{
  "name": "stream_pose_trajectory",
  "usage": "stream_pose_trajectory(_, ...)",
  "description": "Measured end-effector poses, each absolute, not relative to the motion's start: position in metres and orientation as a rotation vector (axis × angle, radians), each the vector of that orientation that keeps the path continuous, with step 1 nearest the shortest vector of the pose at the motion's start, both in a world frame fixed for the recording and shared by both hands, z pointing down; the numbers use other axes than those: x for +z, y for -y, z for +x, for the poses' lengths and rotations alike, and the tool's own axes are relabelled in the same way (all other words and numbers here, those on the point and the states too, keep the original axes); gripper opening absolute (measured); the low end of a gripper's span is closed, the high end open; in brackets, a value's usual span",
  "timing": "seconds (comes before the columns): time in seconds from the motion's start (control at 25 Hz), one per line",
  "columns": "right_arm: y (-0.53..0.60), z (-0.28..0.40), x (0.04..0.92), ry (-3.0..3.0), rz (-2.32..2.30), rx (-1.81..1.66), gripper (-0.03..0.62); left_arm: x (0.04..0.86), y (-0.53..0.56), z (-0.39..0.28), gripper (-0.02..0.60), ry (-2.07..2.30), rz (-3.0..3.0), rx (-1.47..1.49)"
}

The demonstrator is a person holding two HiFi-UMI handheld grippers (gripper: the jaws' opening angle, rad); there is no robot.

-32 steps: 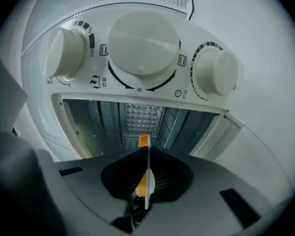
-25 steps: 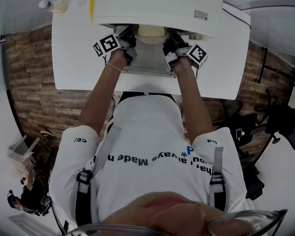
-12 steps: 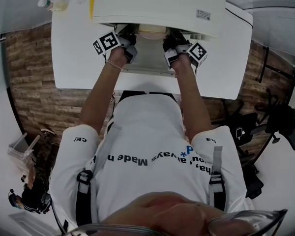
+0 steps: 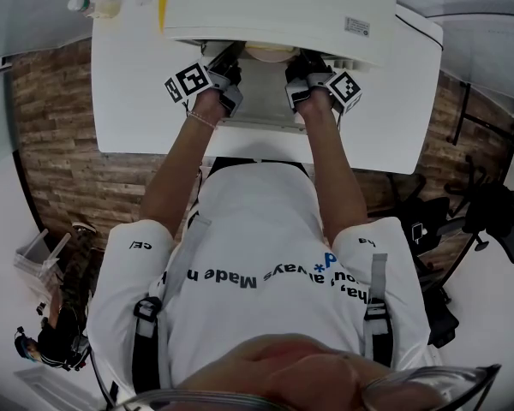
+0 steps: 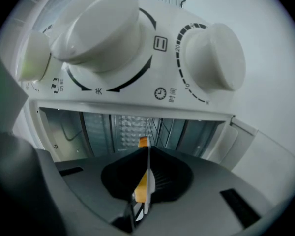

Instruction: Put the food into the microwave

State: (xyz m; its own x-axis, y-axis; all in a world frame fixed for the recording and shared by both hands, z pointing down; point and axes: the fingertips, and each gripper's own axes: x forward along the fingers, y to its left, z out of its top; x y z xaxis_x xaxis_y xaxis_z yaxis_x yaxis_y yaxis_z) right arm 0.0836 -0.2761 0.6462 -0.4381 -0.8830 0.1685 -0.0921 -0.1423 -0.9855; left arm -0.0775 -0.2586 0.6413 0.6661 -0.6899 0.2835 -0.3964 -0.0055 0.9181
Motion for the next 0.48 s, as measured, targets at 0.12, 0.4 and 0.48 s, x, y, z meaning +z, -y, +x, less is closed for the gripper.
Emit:
stream_pose_trajectory(0.12,0.276,0.084,0.650,-1.488,-1.127,-1.647,0.021,0.636,0.254,-0.078,0.020,0.915,1.623,-0.296)
stream_pose_trajectory(0.4,0.279,0.082,0.650,-1.452,-1.143,-1.649,0.021,0.637,0.235,-0.063,0.020,0.856,1.597,-0.298)
stream_pose_trajectory(0.48,0.280,0.082,0.652,-1.450,-1.144,-1.644,0.021,0.640,0.231,-0.054,0.020,0.834,1.591,-0.296)
